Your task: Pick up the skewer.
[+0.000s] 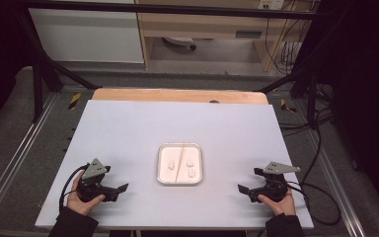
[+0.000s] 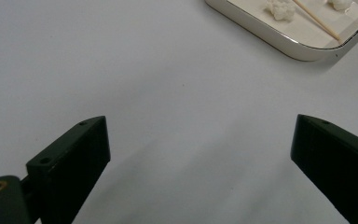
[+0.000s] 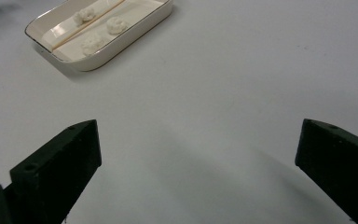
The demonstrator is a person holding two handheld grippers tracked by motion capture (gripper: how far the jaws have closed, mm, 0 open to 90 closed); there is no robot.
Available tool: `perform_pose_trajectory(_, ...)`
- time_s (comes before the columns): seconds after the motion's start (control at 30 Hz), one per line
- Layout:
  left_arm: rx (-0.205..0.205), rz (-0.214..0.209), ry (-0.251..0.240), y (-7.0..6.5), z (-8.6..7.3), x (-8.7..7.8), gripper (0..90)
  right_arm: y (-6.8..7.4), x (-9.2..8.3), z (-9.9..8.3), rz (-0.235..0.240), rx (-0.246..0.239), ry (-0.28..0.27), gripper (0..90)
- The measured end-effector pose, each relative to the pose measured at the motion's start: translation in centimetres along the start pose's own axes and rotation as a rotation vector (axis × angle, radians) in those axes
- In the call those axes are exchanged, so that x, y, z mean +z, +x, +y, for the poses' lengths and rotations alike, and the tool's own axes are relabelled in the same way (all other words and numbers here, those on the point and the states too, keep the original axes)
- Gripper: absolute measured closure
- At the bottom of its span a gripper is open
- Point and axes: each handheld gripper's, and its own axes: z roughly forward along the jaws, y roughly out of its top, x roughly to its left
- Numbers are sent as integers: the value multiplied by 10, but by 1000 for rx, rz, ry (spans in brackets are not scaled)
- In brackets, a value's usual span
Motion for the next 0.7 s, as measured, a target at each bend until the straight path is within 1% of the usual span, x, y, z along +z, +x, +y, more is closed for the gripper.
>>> perform_pose_trajectory(0.3, 10, 3, 0, -5, 5, 0, 46, -1, -1, 0, 0, -4, 3, 8)
perform_pose_trajectory(0.47, 13, -4, 3, -9, 9, 2, 52, 0, -1, 1, -2, 2, 2, 9)
perform_pose_trajectory(0.57, 9, -1, 3, -14, 13, 3, 63, -1, -1, 1, -5, 0, 5, 9)
perform_pose_trajectory(0.6, 5, -6, 1, -15, 15, 3, 71, -1, -1, 1, -5, 0, 7, 9)
perform_pose_trajectory(0.7, 13, -15, -5, -20, 20, 3, 93, -1, 0, 1, -4, -1, 8, 9)
